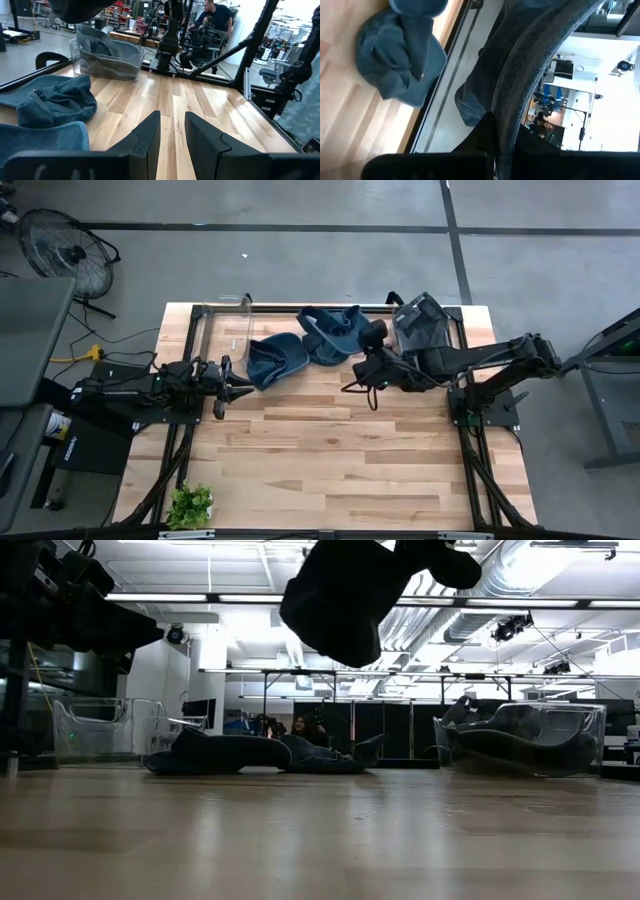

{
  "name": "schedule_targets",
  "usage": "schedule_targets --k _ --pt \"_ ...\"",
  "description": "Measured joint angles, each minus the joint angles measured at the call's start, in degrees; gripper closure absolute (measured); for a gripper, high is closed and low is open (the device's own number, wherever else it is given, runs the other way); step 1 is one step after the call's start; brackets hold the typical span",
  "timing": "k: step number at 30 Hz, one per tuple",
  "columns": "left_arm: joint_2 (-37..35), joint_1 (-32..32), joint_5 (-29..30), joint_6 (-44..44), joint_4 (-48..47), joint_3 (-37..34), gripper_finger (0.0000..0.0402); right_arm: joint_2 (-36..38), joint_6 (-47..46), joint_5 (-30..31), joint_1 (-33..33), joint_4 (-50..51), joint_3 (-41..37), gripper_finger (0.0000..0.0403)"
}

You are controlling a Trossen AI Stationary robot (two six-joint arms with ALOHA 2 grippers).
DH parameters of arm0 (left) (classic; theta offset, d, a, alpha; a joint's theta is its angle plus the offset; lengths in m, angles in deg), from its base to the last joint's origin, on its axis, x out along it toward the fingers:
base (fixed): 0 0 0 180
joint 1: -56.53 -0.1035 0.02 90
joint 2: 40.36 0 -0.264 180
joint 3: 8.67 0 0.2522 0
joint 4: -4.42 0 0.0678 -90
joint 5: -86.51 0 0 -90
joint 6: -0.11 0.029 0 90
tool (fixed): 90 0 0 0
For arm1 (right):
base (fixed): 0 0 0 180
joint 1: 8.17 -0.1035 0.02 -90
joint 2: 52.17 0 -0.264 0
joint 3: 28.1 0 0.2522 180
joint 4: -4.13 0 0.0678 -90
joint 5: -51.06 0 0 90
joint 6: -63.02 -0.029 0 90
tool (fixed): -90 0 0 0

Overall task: Pick & Place hat
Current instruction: Put the bottom right blue cap into the left transparent bin

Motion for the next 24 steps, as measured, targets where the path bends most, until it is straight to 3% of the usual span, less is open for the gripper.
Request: schedule_targets --k 14,24 --pt "0.02 0.0 14.45 0.02 1.94 -0.02 0.0314 0.0 -2.29 3.52 0.0 2.88 0.0 0.0397" --pt "0.01 0.0 11.88 -3.84 1.65 -0.02 0.0314 0.0 -0.9 3.28 0.0 3.76 0.0 0.0397"
